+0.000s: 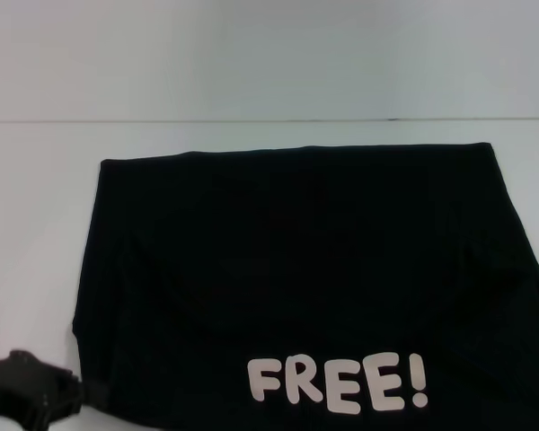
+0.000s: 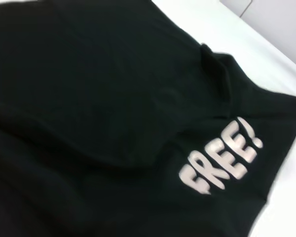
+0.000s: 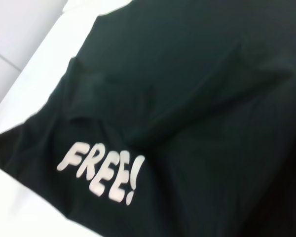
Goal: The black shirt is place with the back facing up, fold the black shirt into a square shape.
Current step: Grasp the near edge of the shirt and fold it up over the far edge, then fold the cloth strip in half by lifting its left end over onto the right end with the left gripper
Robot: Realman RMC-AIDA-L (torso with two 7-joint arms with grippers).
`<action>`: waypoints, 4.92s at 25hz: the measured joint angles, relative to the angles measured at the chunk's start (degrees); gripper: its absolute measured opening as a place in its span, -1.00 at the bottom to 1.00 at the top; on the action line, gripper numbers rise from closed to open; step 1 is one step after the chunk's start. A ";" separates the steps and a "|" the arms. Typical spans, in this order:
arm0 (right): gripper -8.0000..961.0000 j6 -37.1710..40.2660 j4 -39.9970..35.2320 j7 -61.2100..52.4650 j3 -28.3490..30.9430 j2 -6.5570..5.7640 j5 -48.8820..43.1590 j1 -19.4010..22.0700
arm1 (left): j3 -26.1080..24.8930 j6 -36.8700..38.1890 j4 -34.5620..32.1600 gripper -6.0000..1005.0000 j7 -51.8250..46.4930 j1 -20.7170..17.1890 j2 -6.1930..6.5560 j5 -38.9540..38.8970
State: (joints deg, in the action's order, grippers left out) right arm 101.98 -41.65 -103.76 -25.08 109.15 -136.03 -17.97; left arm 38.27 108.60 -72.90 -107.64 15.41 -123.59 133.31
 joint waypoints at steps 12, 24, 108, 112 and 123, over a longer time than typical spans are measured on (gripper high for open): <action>-0.97 -10.26 0.95 0.57 3.45 0.04 0.40 -10.52 | -7.15 -19.07 19.65 -0.86 -1.65 18.73 7.99 0.03; -0.97 -40.42 15.19 0.12 2.55 -1.52 0.36 -24.36 | 2.22 -49.23 33.36 -0.84 -4.87 28.98 9.41 1.99; 0.55 -30.90 10.03 -2.89 -4.96 0.53 12.25 -27.16 | -6.67 -17.94 23.47 0.87 -28.22 22.45 8.45 -1.14; 0.54 -32.38 9.96 -2.27 -5.17 0.94 12.16 -27.14 | -8.30 -17.34 27.57 0.87 -34.50 21.50 9.91 -0.70; 0.53 -34.35 9.96 -1.65 -5.27 1.71 12.01 -27.47 | -10.76 -22.58 34.09 0.86 -41.52 21.32 10.62 1.73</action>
State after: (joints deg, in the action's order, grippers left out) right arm 67.62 -31.68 -105.42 -30.35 110.85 -124.02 -45.44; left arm 27.51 86.02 -38.81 -149.16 36.73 -112.97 135.04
